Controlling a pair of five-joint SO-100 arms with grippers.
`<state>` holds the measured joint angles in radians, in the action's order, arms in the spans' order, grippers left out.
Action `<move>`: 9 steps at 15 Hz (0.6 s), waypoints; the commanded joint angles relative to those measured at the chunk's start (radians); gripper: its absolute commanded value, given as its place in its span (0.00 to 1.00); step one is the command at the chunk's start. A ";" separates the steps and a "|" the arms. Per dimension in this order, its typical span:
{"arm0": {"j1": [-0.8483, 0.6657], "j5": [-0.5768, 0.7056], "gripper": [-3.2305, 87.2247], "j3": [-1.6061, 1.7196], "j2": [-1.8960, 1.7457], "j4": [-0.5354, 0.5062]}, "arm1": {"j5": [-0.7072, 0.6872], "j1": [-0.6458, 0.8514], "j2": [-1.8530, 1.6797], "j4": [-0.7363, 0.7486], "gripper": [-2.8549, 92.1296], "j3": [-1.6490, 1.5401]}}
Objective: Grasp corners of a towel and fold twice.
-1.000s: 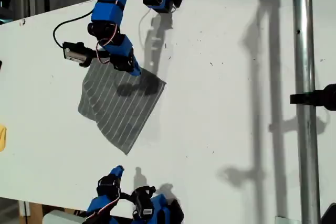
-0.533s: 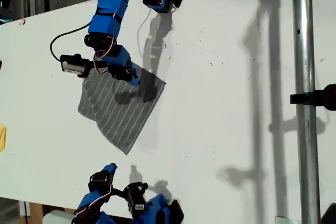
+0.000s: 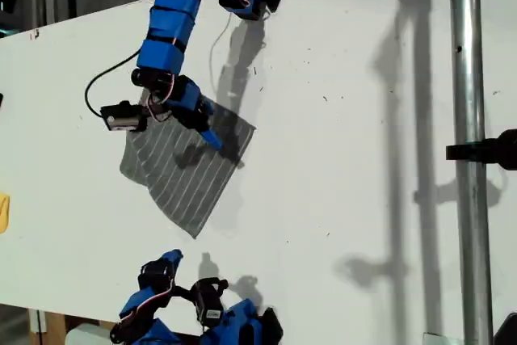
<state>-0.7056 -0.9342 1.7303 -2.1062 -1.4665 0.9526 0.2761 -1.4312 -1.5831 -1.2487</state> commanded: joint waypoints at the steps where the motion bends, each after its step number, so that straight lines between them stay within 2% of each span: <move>1: -0.018 0.011 0.00 -0.028 0.009 0.003 | -0.012 -0.014 0.067 0.054 0.46 0.011; 6: -0.046 0.023 0.00 -0.015 0.020 0.011 | -0.005 -0.018 0.296 0.135 0.36 0.012; 8: -0.055 0.028 0.00 -0.006 0.020 0.015 | -0.002 -0.018 0.368 0.153 0.24 0.026; 9: -0.060 0.029 0.00 0.000 0.020 0.017 | 0.014 -0.018 0.399 0.149 0.11 0.041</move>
<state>-0.7486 -0.9127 1.7395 -2.0816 -1.4650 0.9541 0.2638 -1.0308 -1.4419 -1.2487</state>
